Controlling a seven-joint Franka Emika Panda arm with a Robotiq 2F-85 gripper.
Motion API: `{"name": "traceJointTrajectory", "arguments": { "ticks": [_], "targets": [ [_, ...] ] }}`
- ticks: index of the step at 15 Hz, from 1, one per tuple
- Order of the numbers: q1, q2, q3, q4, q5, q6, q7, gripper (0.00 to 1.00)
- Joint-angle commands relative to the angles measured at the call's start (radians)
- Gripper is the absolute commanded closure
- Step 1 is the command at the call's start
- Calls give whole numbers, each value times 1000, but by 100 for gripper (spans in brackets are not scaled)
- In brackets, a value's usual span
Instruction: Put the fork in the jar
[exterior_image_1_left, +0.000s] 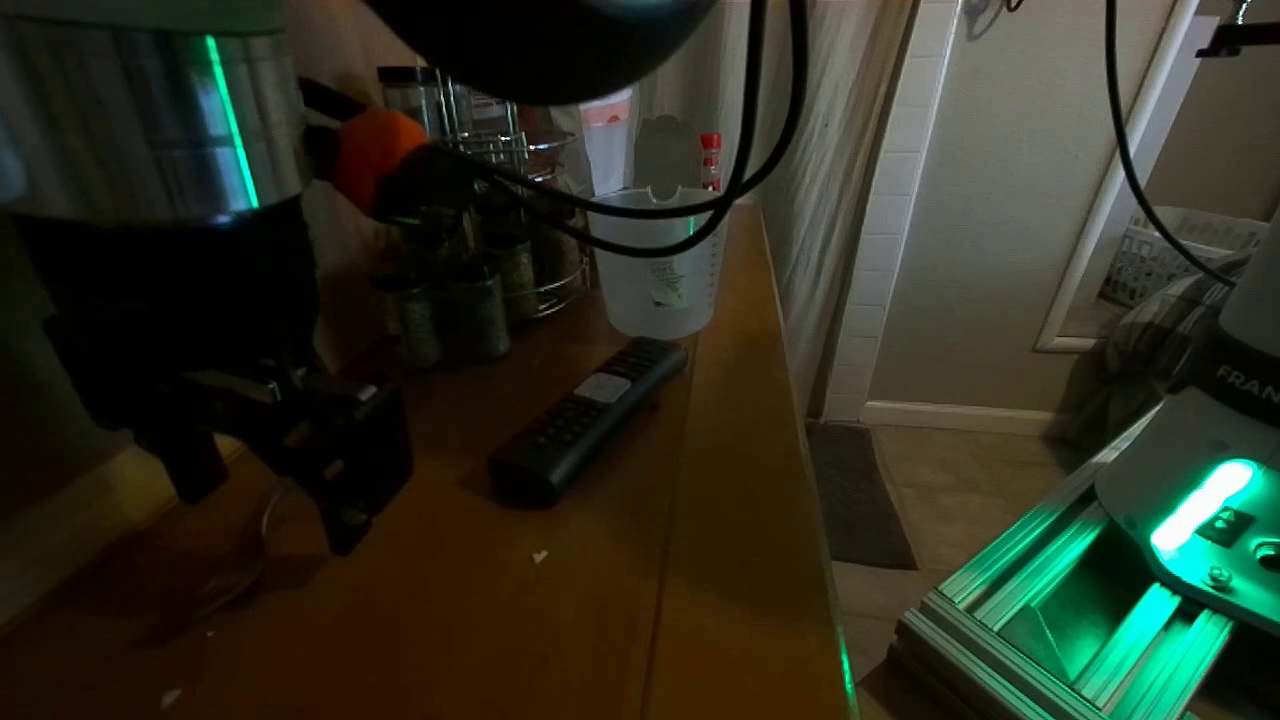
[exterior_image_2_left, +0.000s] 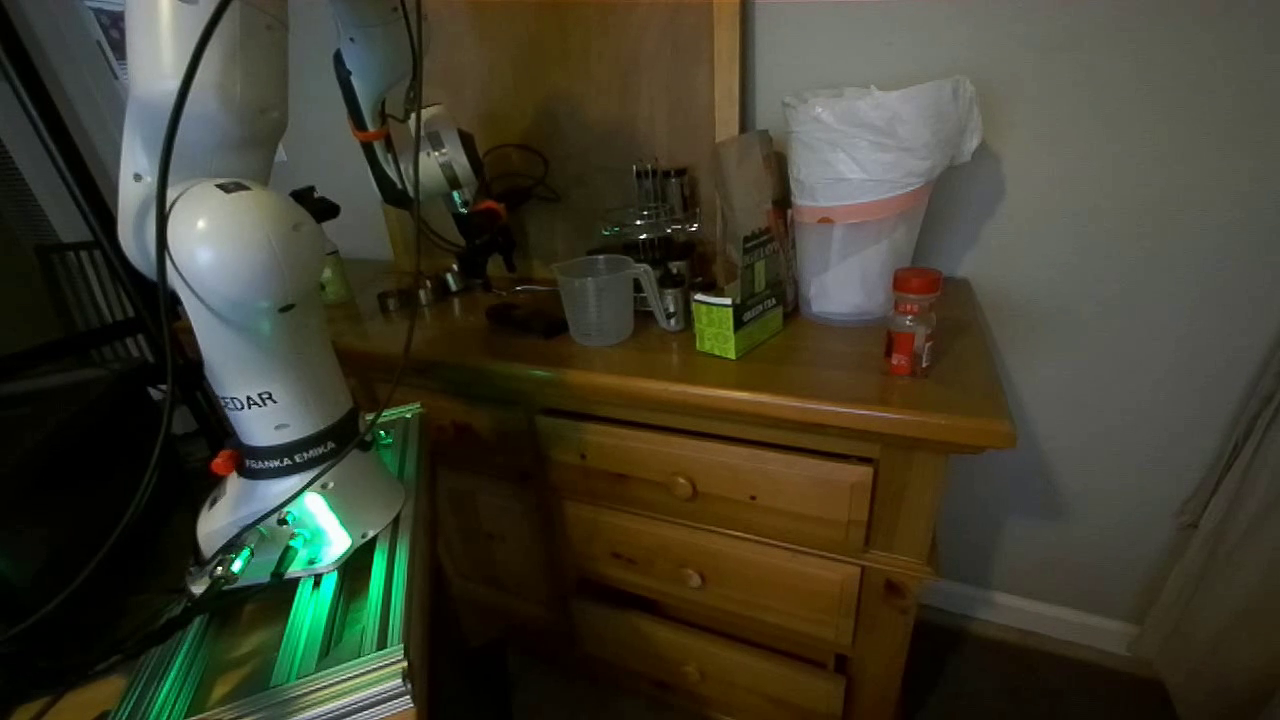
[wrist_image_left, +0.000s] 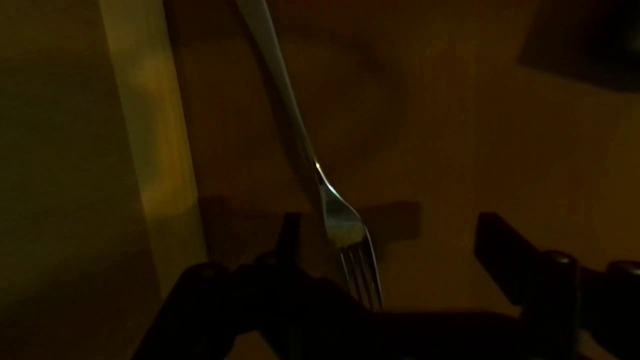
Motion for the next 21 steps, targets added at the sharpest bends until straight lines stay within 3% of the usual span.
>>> {"name": "traceJointTrajectory", "arguments": {
  "ticks": [1, 2, 5, 7, 11, 21],
  "targets": [
    [7, 18, -23, 21, -60, -46, -91, 0],
    [8, 21, -28, 27, -71, -54, -105, 0],
    [9, 24, -36, 32, -96, -44, -124, 34],
    [14, 24, -34, 40, -113, -41, -134, 50],
    [36, 42, -36, 85, -149, -63, -145, 58],
    [115, 139, -82, 213, -257, -204, -128, 64]
  ]
}}
